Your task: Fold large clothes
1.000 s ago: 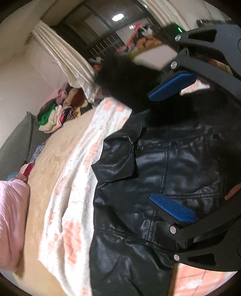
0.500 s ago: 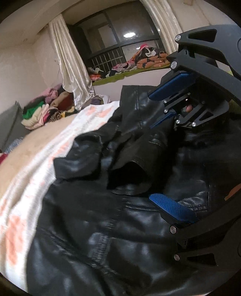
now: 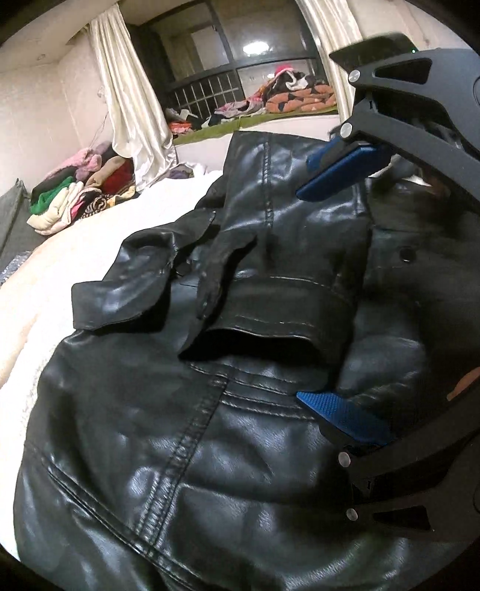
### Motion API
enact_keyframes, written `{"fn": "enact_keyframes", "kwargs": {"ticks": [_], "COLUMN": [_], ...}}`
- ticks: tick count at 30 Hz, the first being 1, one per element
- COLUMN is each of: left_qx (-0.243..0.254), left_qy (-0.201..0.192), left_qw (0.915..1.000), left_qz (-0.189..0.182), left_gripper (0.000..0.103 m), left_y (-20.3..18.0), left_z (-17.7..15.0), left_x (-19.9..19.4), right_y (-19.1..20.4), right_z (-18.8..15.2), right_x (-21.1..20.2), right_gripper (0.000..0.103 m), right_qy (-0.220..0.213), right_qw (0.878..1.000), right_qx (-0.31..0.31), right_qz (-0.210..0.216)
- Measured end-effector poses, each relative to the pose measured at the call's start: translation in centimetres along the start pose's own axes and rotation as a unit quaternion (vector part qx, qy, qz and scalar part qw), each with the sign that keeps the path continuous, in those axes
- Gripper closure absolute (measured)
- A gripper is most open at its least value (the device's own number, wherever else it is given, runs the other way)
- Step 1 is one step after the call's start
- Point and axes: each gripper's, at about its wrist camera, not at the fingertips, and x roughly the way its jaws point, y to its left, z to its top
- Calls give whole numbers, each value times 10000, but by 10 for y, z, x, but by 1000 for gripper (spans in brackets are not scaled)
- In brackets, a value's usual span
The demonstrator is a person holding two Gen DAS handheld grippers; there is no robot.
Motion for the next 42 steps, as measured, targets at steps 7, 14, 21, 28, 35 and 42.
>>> {"fn": "enact_keyframes", "kwargs": {"ticks": [7,14,21,28,35,42], "left_qx": [380,1059,1910,2152,1868,1325], "left_qy": [-149,-472,-1169,-2135,-1867,-1118], "left_qw": [9970,9914,9746,9522,9639,9731], "left_qz": [656,603,-76,-385,324,1516], "left_gripper": [67,103,103,103,103,103], "left_y": [-5,-34,-98,-114,-72,-2], "left_z": [0,-4,-11,-11,-15,-14], "left_x": [3,-11,-64,-143,-134,-89], "right_y": [-52,-98,-149,-168,-161,-178], "right_z": [2,1,-6,-15,-14,-20], "right_x": [-37,-52,-84,-91,-70,-37], "right_gripper": [16,16,19,19,19,19], "right_qy": [-458,-685,-1144,-1196,-898,-305], "right_qw": [9955,9828,9577,9456,9529,9501], "right_qx": [760,1535,2434,2820,2609,2893], "right_qz": [-340,-770,-1024,-1098,-1261,-1126]}}
